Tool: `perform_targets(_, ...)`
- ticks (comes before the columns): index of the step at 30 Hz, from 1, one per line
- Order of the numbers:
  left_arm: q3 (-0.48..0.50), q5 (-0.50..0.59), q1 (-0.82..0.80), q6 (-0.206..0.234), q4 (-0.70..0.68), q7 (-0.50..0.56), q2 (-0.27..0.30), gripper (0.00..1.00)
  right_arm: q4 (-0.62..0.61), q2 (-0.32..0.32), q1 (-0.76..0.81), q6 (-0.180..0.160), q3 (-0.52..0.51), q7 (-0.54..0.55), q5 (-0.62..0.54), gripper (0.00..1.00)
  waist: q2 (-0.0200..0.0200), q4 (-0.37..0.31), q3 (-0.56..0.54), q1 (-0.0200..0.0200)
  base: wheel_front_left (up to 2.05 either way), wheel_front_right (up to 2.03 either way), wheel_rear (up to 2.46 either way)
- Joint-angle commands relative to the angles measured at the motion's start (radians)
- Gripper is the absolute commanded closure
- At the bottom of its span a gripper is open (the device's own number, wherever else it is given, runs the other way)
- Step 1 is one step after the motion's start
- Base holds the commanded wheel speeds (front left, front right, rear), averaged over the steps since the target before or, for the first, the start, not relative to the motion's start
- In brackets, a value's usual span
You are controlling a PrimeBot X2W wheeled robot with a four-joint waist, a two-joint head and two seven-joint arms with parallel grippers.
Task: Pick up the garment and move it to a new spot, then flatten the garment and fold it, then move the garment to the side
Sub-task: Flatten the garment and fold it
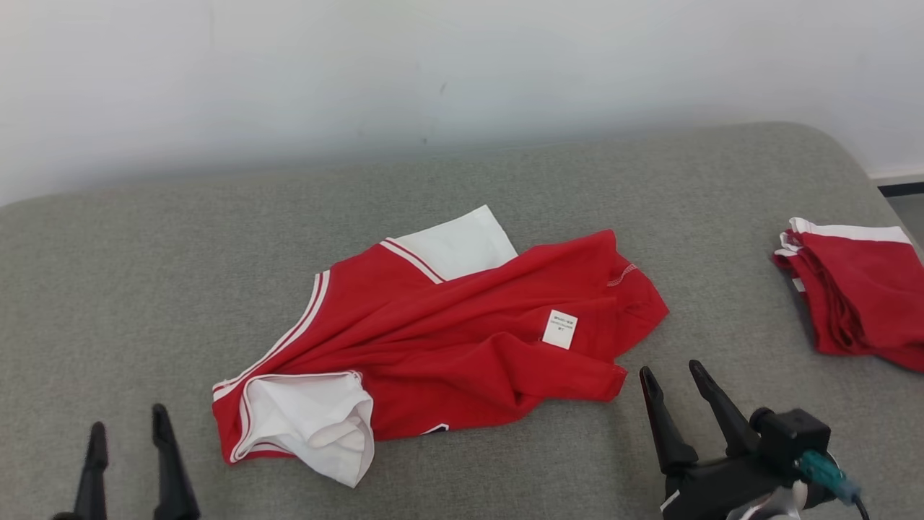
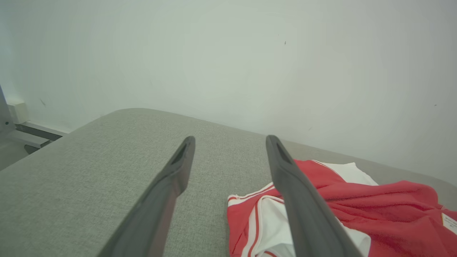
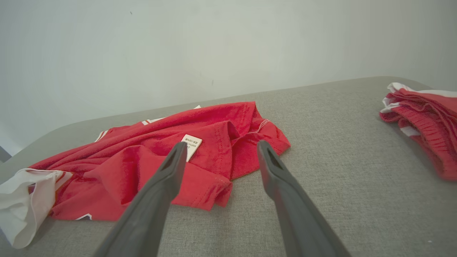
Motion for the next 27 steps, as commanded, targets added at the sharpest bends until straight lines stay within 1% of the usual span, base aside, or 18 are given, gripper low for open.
perform_targets(1, -0.017, 0.052, 0.029, 0.004, -0.028, -0.003, 0.0, 0.0, 0.019, -0.009, -0.022, -0.002, -0.003, 0.022, 0.01, 0.0, 0.0, 0.016, -0.001, 0.0001, 0.0, 0.0, 0.0)
perform_targets(3, -0.041, 0.098, 0.05, 0.012, -0.057, -0.003, 0.0, 0.0, 0.047, -0.017, -0.048, -0.002, -0.011, 0.064, 0.019, 0.0, 0.0, 0.026, 0.0, 0.0001, 0.0, 0.0, 0.0)
perform_targets(5, -0.063, 0.122, 0.064, 0.019, -0.067, -0.003, 0.0, 0.0, 0.077, -0.025, -0.079, -0.002, -0.018, 0.118, 0.031, 0.0, 0.0, 0.037, 0.004, 0.0001, 0.0, 0.0, 0.0)
perform_targets(10, -0.098, 0.146, 0.064, 0.032, -0.072, -0.003, 0.0, 0.0, 0.15, -0.015, -0.163, -0.002, -0.034, 0.306, 0.065, 0.0, 0.0, 0.065, 0.021, 0.0001, 0.0, 0.0, 0.0)
perform_targets(13, -0.113, 0.151, 0.052, 0.032, -0.065, -0.003, 0.0, 0.0, 0.172, -0.011, -0.209, -0.002, -0.03, 0.379, 0.075, 0.0, 0.0, 0.083, 0.033, 0.0001, 0.0, 0.0, 0.0)
perform_targets(19, -0.141, 0.149, 0.037, 0.03, -0.058, -0.003, 0.0, 0.0, 0.198, -0.016, -0.274, -0.002, -0.03, 0.401, 0.071, 0.0, 0.0, 0.116, 0.052, 0.0001, 0.0, 0.0, 0.0)
perform_targets(27, -0.158, 0.139, 0.031, 0.036, -0.056, -0.003, 0.0, 0.0, 0.288, 0.001, -0.333, -0.002, -0.066, 0.428, 0.038, 0.0, 0.0, 0.141, 0.061, 0.0001, 0.0, 0.0, 0.0)
